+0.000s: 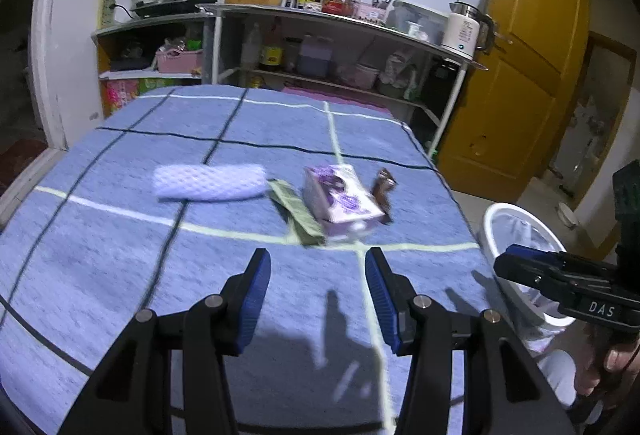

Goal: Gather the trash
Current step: 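Move both tools back over the trash on the table, then grasp the white foam net with the left gripper while the right gripper grasps the brown chocolate wrapper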

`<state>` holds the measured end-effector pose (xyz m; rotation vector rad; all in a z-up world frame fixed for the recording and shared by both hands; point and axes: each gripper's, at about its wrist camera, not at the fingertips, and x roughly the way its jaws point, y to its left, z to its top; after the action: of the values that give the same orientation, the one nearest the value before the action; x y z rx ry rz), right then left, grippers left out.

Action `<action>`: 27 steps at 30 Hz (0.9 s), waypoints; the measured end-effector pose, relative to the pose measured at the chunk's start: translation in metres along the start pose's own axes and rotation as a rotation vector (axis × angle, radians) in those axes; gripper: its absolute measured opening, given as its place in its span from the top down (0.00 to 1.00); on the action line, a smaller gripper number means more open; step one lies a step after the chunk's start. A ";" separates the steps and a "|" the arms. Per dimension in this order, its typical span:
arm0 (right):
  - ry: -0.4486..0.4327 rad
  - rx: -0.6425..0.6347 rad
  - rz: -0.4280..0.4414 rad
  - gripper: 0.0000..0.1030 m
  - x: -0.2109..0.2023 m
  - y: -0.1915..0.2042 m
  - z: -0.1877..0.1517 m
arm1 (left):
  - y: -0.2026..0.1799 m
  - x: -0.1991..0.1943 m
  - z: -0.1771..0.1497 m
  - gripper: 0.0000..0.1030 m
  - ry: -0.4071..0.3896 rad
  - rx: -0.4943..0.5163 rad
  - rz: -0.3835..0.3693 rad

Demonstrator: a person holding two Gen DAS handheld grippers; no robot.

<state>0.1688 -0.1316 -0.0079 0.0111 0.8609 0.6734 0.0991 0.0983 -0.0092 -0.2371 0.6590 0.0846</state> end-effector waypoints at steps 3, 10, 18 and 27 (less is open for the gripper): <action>0.009 -0.002 -0.002 0.57 0.008 0.002 0.006 | 0.012 0.004 0.007 0.50 -0.006 0.002 0.019; 0.026 0.000 -0.006 0.57 0.032 0.007 0.027 | 0.038 0.018 0.026 0.47 -0.017 0.023 0.049; 0.059 0.015 -0.013 0.57 0.063 0.010 0.049 | 0.067 0.045 0.049 0.44 -0.010 0.082 0.083; 0.100 0.071 -0.024 0.57 0.101 0.001 0.067 | 0.085 0.082 0.072 0.38 0.025 0.165 0.030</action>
<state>0.2622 -0.0582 -0.0336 0.0306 0.9798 0.6246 0.1935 0.1990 -0.0208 -0.0695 0.6905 0.0556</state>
